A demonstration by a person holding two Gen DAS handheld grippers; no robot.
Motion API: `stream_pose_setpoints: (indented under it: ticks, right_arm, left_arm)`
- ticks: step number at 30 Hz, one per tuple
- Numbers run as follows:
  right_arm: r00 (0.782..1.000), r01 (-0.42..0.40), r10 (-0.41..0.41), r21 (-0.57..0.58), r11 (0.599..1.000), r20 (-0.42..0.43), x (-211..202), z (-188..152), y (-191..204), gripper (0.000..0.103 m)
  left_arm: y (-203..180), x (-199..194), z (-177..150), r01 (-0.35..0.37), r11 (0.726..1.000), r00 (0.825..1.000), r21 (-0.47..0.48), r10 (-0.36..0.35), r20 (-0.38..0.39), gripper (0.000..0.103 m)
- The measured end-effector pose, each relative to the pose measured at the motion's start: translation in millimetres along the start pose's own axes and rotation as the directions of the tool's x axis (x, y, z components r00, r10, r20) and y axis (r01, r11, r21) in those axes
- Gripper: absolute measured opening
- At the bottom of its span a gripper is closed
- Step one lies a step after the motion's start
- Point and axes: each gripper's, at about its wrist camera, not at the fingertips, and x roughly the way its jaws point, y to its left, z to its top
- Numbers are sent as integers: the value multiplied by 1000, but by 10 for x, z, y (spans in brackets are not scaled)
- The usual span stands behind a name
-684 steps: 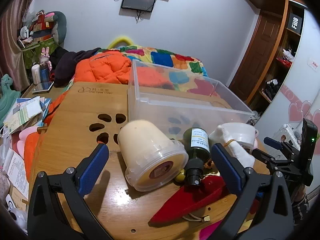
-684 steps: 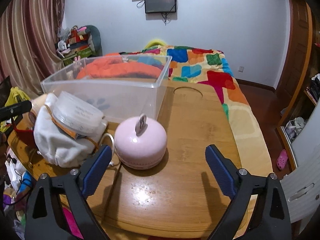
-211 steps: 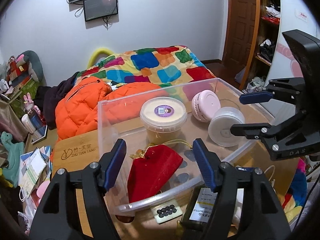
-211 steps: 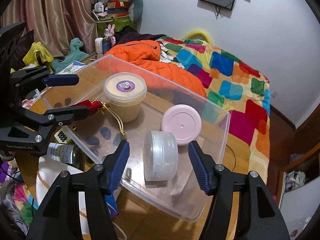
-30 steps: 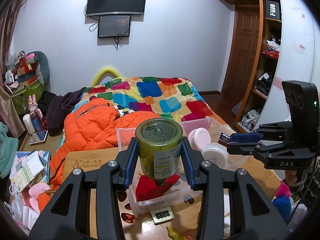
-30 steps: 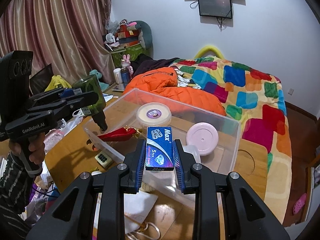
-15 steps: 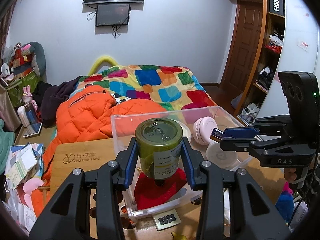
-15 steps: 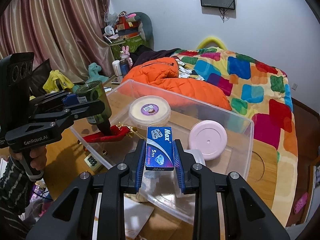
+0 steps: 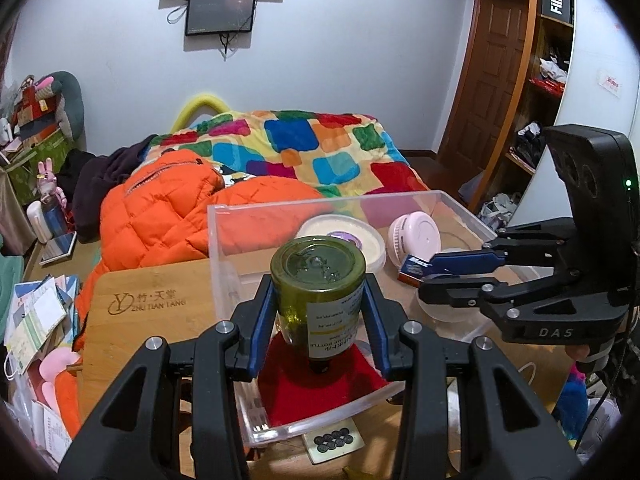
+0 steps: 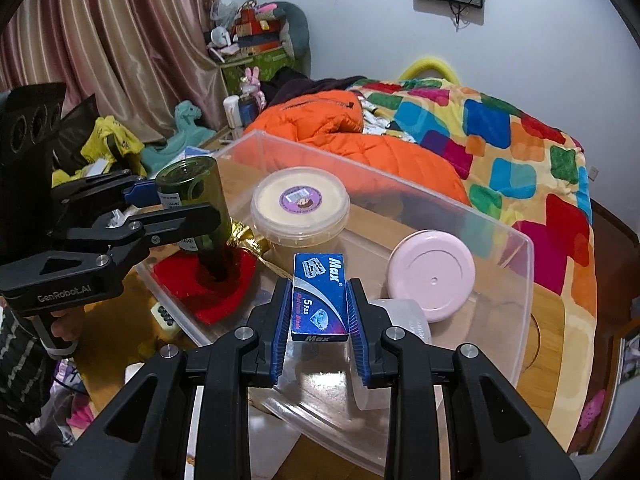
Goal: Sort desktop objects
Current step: 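Carry the Max box and green bottle with both grippers over the clear box, then lower the Max box and green bottle into the box and open both grippers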
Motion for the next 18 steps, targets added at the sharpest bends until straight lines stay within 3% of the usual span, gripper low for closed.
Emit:
stream_pose_setpoints:
  ticks: [18]
  right_arm:
    - [997, 56, -59, -47, 997, -45, 151, 57, 85, 25]
  left_arm:
    - [-113, 122, -41, -25, 998, 999, 50, 26, -18, 42]
